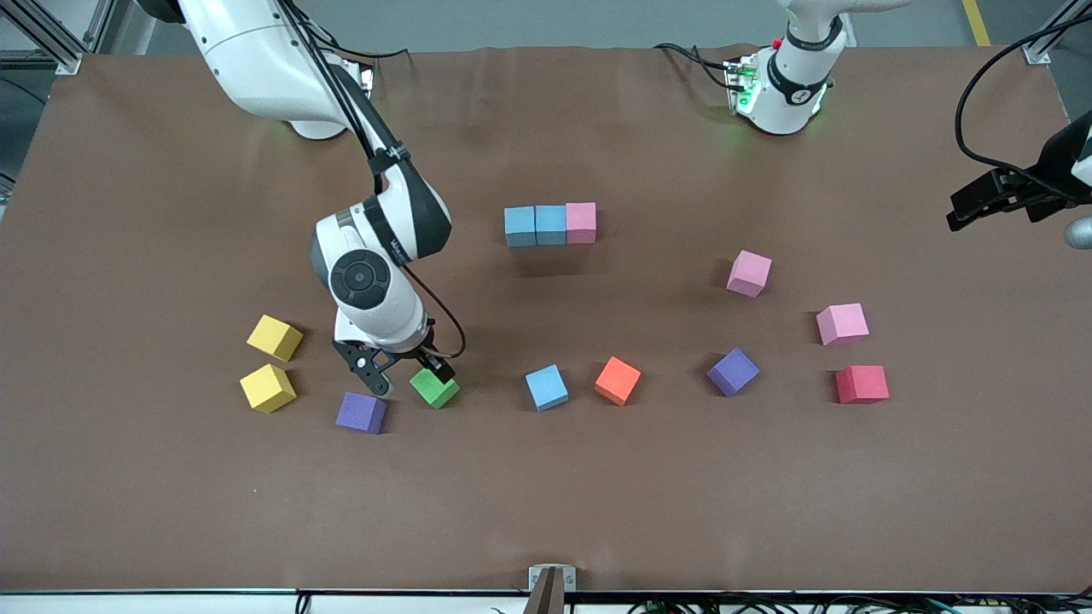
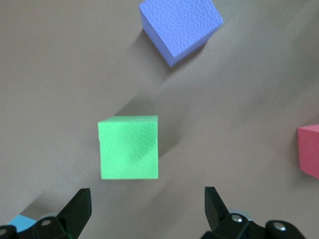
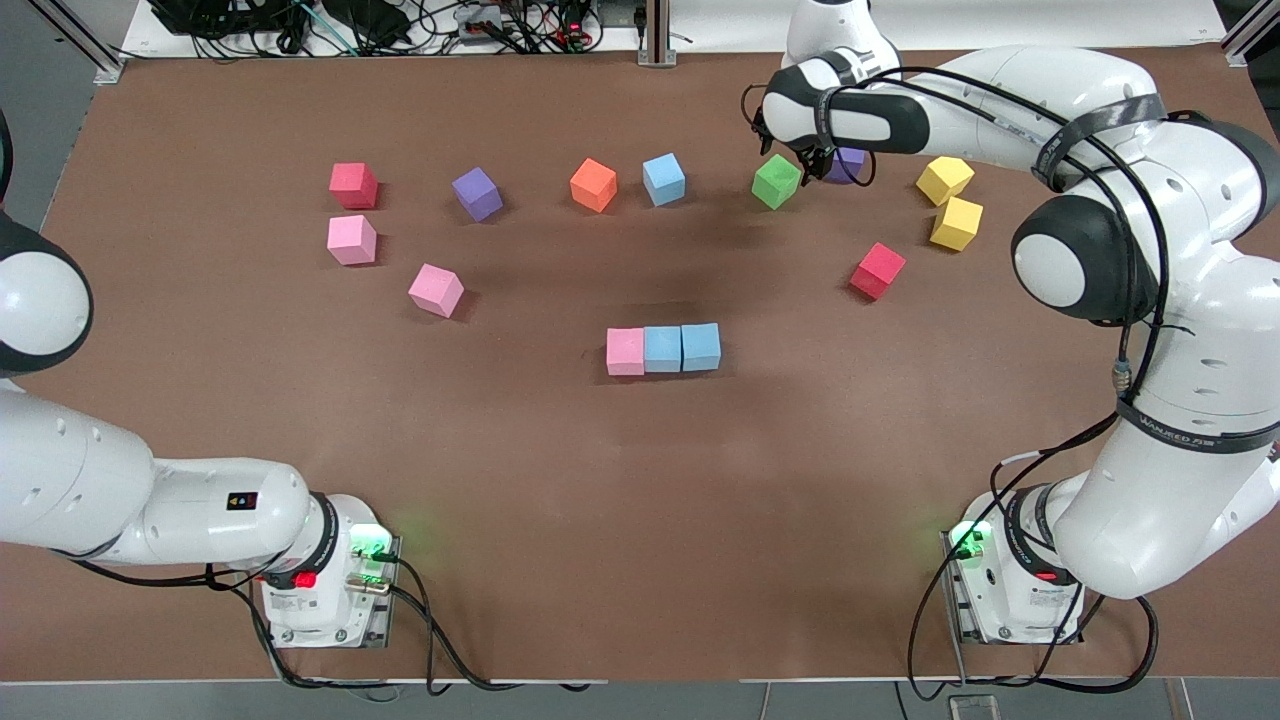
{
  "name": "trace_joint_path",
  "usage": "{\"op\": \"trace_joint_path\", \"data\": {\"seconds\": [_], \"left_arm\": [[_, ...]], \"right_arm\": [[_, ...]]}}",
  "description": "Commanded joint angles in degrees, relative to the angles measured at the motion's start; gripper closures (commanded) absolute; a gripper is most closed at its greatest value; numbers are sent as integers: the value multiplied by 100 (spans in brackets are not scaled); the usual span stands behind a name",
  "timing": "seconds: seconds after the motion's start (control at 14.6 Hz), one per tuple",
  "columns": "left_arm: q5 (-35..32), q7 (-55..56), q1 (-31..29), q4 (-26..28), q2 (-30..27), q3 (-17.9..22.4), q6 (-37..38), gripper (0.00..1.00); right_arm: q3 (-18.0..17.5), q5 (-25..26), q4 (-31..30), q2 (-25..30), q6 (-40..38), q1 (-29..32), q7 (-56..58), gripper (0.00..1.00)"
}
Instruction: Arrange 11 blocks into digit 3
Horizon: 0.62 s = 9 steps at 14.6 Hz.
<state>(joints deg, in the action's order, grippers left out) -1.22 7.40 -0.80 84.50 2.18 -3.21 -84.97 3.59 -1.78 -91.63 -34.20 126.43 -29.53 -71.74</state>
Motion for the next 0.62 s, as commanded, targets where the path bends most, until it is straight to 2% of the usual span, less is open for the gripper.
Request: {"op": "trace_joint_path", "data": {"seconds": [0.0,0.34,0.55], "left_arm": [[70,-63,-17,-57,-7,4,-46,0],[70,-55,-8,-57,1,4,-54,0],[70,-81,-26,-57,-16,4,-46,0]], "right_arm": [[-86,73,435,-297,-30,70,20,0],[-86,38,594,-412,-30,26,-24,0],[-104,20,952,-666,-48,-79,-698,0]]}}
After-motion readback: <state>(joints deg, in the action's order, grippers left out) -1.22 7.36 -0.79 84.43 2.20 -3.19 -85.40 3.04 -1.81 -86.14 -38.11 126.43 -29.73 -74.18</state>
